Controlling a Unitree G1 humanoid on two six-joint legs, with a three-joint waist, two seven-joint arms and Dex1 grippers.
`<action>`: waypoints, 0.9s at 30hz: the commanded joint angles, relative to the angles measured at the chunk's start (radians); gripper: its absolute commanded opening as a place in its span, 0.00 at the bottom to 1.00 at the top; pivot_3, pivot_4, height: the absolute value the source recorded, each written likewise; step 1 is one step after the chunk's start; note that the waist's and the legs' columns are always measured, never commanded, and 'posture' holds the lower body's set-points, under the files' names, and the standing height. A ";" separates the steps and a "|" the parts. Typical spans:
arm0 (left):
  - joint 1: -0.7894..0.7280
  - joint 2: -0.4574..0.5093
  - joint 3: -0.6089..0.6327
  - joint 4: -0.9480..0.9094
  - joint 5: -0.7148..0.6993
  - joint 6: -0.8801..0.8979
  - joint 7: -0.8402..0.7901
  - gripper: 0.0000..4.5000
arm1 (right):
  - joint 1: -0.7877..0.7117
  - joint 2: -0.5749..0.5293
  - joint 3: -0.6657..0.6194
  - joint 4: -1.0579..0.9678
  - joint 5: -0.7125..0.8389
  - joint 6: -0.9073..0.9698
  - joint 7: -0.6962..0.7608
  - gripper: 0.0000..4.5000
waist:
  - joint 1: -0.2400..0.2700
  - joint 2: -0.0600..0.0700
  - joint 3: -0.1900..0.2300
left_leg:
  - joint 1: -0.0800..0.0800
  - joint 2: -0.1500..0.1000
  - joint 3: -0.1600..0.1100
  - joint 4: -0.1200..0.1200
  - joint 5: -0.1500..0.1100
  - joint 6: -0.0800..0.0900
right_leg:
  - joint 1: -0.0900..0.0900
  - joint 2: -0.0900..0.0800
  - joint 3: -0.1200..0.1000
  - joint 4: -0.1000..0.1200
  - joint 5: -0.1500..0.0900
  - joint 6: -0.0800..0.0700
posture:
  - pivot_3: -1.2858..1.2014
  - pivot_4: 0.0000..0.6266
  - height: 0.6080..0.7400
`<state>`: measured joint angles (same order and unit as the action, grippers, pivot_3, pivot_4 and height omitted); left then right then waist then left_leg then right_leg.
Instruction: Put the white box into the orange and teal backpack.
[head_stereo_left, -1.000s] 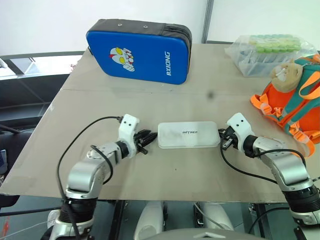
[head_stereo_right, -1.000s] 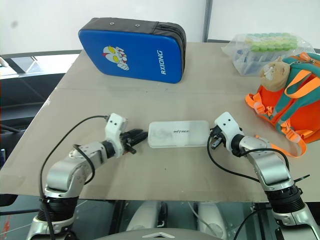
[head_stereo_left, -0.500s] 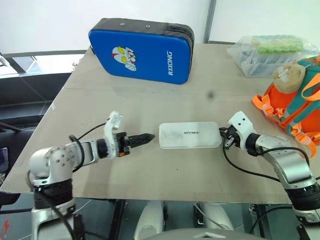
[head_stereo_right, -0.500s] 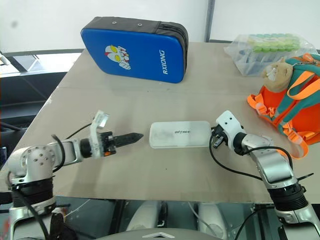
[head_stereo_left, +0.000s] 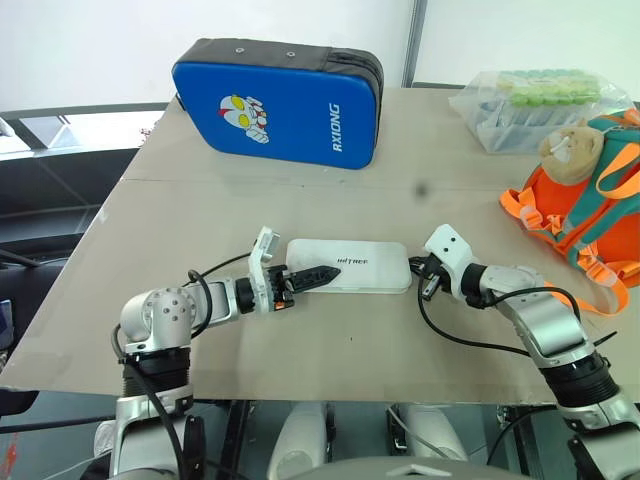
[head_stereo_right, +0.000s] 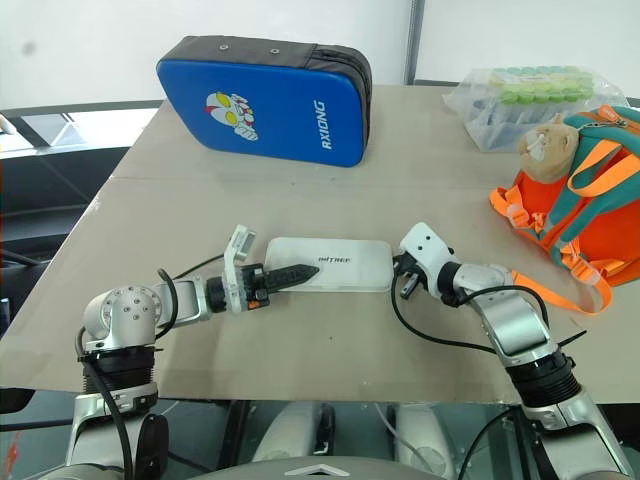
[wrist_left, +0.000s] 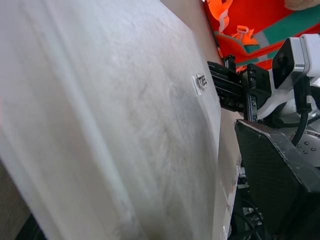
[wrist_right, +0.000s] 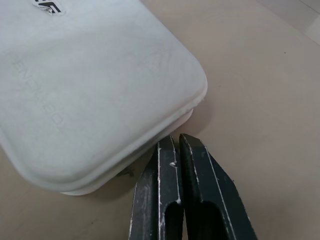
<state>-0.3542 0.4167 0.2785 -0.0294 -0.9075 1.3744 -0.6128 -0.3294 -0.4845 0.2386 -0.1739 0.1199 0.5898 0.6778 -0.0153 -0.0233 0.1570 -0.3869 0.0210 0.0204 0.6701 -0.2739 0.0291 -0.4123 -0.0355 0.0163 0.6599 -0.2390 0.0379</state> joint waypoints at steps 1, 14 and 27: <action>0.022 -0.024 0.020 -0.040 -0.050 -0.003 -0.007 0.54 | 0.048 -0.013 -0.022 -0.042 0.029 -0.041 0.031 0.00 | 0.002 0.000 0.000 | 0.000 0.000 0.000 0.000 0.000 0.000 | 0.000 0.000 0.000 0.000 0.000 0.000 | 0.52 0.24 1.00; 0.047 -0.074 0.050 -0.136 -0.131 -0.093 0.004 0.25 | 0.361 -0.025 -0.614 -0.515 0.413 0.146 -0.111 0.87 | 0.009 0.000 0.000 | -0.004 0.000 -0.004 0.000 0.000 0.000 | 0.000 -0.001 -0.001 -0.002 0.000 0.000 | 0.52 0.24 1.00; 0.010 -0.030 -0.122 -0.108 -0.036 -0.241 -0.131 0.25 | 0.452 -0.116 -1.060 -0.507 0.633 0.416 -0.382 0.99 | 0.002 0.000 0.000 | -0.002 -0.001 0.002 0.000 0.000 0.001 | 0.000 0.001 0.002 -0.003 -0.002 -0.003 | 0.52 0.24 1.00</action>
<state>-0.3324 0.3761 0.1517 -0.1122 -0.9379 1.1657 -0.7109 0.1484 -0.5889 -0.8039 -0.6889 0.7515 0.9988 0.3406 -0.0133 -0.0231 0.1570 -0.3884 0.0194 0.0222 0.6704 -0.2741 0.0297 -0.4121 -0.0343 0.0191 0.6576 -0.2413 0.0344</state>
